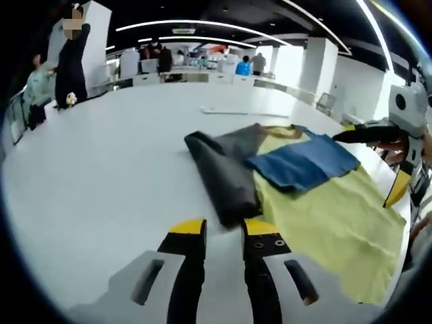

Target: Fold the garment on the visible template until the final outline fits inside the template.

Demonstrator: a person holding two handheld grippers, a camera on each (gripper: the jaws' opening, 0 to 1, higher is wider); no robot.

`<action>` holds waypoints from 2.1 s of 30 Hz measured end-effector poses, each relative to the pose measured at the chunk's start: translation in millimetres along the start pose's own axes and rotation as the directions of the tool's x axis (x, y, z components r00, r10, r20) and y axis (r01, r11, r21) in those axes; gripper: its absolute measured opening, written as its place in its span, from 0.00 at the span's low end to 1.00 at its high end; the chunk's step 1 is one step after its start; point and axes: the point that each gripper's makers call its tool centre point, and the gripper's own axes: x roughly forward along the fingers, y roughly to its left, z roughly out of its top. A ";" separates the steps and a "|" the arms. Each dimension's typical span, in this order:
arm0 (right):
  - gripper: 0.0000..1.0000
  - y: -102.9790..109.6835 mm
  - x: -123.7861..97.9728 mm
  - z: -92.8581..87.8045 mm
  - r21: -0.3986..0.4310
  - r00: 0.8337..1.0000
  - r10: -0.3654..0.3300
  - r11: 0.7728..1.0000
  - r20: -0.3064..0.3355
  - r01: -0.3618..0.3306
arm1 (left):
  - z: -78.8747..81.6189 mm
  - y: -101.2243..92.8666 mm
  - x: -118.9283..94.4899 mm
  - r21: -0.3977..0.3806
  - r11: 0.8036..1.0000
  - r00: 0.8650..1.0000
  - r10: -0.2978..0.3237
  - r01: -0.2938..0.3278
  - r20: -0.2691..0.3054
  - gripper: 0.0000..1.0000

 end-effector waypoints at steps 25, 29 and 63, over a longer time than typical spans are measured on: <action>0.92 2.0 -5.0 -21.0 0.027 1.000 -0.012 1.000 -0.024 0.012 | 44.0 -23.6 3.5 0.024 1.000 0.995 -0.012 0.010 0.101 0.00; 0.91 -3.5 -8.3 -21.1 0.062 1.000 -0.020 0.998 -0.011 0.020 | 58.8 -40.7 5.3 0.064 0.998 0.991 -0.038 0.030 0.127 0.00; 0.54 -60.3 4.0 0.6 0.232 0.984 -0.159 0.963 0.082 0.136 | 25.5 -129.3 50.9 0.156 0.980 0.991 -0.126 0.120 0.034 0.00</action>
